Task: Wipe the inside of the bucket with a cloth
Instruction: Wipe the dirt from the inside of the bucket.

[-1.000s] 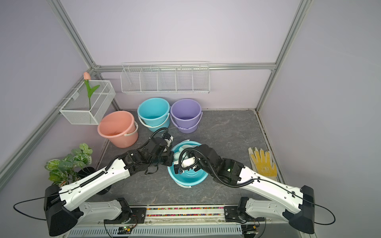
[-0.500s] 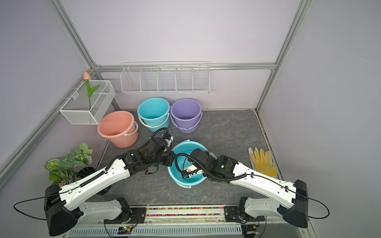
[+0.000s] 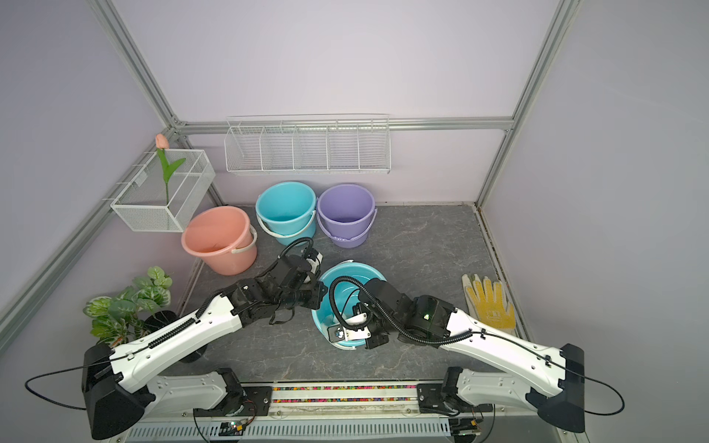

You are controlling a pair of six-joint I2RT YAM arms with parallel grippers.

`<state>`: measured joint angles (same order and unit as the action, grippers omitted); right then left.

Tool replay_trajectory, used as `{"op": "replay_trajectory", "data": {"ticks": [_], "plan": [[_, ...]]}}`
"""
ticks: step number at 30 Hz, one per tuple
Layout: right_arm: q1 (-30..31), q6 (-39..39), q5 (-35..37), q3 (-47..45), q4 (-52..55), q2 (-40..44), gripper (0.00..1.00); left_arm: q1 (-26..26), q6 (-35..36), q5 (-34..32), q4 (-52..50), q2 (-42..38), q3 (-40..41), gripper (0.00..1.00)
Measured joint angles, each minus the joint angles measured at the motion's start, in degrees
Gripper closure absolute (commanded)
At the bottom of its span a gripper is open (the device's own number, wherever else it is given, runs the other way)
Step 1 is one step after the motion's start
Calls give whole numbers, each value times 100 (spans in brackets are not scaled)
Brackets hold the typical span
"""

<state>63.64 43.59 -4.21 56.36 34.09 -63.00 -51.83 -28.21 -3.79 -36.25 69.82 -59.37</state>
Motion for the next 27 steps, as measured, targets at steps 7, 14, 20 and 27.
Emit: {"op": "replay_trajectory", "data": {"ticks": [7,14,20,27], "plan": [[-7,-671,149,-367,-2055,-472,93,0,0,0,0,0,0,100],[-94,-765,927,-369,-3093,-866,93,83,0,-219,61,2,0,100],[-402,-761,1333,-369,-3650,-1029,93,94,-2,-249,181,2,0,100],[-619,-601,1784,-350,-3738,-1023,93,81,-46,-205,275,0,0,100]]}}
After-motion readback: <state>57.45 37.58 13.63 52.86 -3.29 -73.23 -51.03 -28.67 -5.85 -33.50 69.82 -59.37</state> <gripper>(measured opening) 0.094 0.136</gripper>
